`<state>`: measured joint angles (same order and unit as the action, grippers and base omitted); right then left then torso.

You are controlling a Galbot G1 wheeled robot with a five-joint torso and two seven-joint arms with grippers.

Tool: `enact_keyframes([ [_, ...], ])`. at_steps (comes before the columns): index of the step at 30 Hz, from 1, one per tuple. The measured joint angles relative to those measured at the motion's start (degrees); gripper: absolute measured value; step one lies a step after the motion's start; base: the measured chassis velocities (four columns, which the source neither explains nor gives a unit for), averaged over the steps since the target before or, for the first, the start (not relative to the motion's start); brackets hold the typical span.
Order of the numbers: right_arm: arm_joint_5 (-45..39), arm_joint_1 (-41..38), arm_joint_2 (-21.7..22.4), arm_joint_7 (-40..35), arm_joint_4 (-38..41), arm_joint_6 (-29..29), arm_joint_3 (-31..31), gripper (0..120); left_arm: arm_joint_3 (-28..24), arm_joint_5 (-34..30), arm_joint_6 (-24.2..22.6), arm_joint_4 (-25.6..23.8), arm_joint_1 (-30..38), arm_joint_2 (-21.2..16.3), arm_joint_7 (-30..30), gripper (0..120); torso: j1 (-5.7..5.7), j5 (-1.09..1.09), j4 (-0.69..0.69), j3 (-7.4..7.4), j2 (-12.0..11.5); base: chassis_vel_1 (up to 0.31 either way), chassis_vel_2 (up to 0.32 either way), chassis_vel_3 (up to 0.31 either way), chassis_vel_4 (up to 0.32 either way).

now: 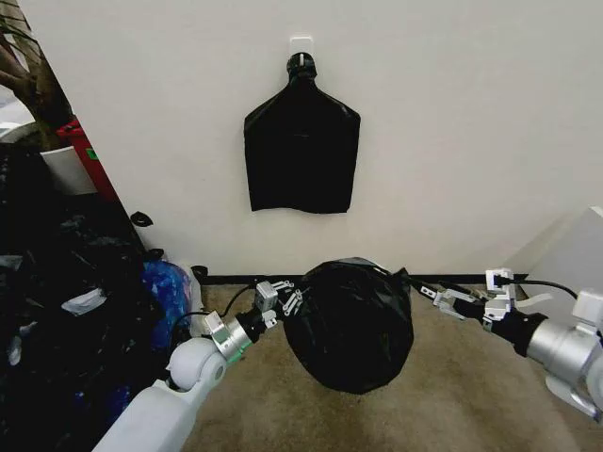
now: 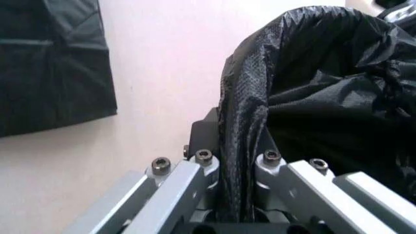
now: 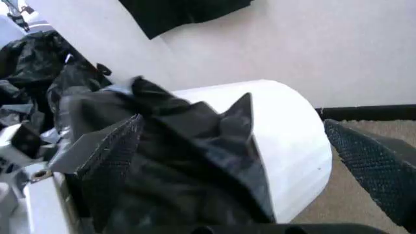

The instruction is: Place the garbage bag over the trash bin.

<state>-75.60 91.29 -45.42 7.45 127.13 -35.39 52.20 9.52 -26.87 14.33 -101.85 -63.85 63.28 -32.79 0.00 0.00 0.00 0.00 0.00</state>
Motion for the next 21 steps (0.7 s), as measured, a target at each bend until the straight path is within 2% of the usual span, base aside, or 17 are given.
enact_keyframes([
  [13,3.7,-5.2,1.0,-0.5,-5.2,0.5,-7.0,100,-0.3,0.1,-0.1,-3.6,-1.4,-1.0,-0.3,4,0.0,0.0,0.0,0.0,0.0,0.0,0.0,0.0,0.0],
  [21,6.4,-13.4,1.6,-2.9,-10.7,1.2,-14.2,100,-0.9,0.1,-1.0,-6.8,-3.8,-1.9,-1.3,4,0.0,0.01,-0.01,0.0,0.0,0.0,0.0,0.0,0.0],
])
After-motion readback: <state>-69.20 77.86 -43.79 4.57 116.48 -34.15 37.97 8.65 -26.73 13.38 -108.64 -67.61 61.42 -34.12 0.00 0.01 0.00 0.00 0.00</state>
